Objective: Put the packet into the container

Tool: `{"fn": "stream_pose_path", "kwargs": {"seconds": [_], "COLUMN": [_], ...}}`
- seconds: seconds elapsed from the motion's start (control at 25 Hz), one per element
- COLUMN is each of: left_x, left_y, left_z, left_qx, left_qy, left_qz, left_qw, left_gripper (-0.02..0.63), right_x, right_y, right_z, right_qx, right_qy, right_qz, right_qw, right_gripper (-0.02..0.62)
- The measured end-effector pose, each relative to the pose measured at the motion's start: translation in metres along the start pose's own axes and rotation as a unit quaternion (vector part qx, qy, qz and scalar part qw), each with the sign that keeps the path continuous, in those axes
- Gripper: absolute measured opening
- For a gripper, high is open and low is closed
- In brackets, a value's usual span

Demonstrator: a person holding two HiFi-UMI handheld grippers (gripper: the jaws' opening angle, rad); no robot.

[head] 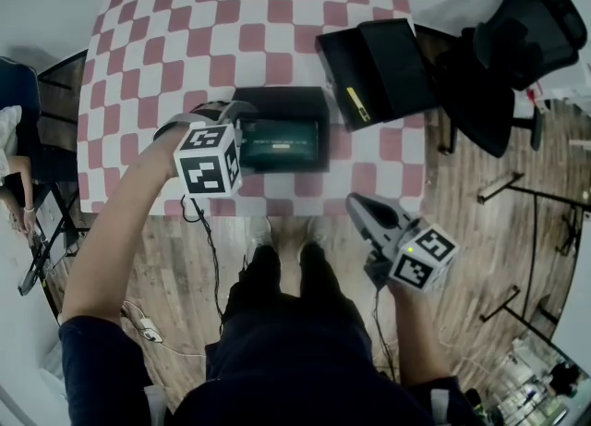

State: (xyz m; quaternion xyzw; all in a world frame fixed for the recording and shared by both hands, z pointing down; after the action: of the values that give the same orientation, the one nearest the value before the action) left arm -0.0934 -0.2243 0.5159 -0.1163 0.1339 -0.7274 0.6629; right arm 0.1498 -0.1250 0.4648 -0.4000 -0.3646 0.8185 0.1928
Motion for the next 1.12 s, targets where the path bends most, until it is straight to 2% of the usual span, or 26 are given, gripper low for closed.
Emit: {"fn": "stream_pose_path", "kwargs": {"seconds": [0.16, 0.28, 0.4, 0.52, 0.76, 0.88, 1.12], "left_x": [0.0, -0.002, -0.005, -0.012, -0.028, -0.041, -0.072], "left_y": [0.001, 0.004, 0.008, 0.013, 0.021, 0.027, 0.033], "left_z": [-0.01, -0.021, -0.036, -0.053, -0.082, -0.102, -0.128], "left_qx": [-0.023, -0.058, -0.106, -0.149, -0.199, -0.246, -0.331], "left_qy": [0.019, 0.044, 0.074, 0.085, 0.103, 0.129, 0.158], "left_qz": [-0.011, -0.031, -0.057, -0.085, -0.113, -0.136, -0.203], "left_qw": [0.9995, 0.9969, 0.99, 0.9816, 0.968, 0.9511, 0.9079], "left_gripper": [0.433, 0.431, 0.43, 0.43, 0.417, 0.274, 0.17], "right_x": [0.002, 0.006, 0.009, 0.014, 0.025, 0.032, 0.048], "right_y": [0.003, 0.01, 0.016, 0.023, 0.038, 0.045, 0.058], "right_z": [0.002, 0.003, 0.001, -0.002, -0.007, -0.011, -0.018], "right_qx": [0.001, -0.001, -0.004, -0.006, -0.015, -0.022, -0.038], "right_qy": [0.0, -0.003, -0.008, -0.013, -0.019, -0.019, -0.02], "right_qz": [-0.007, -0.021, -0.033, -0.042, -0.064, -0.071, -0.095], "right_qw": [1.0, 1.0, 0.999, 0.999, 0.998, 0.997, 0.995], "right_gripper": [0.017, 0.017, 0.017, 0.016, 0.016, 0.015, 0.017]}}
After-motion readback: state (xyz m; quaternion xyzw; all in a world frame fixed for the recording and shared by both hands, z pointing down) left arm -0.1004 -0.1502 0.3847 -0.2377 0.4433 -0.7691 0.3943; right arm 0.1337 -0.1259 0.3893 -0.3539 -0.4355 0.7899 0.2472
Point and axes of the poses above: the fingertips, and each gripper's own axes: z forward along the fingers, x to its left, y out of its top, the point moved 7 cm from there along -z, backward along the fingers, and after that the axes turned 8 degrees about -z, right-handed, at the moved point
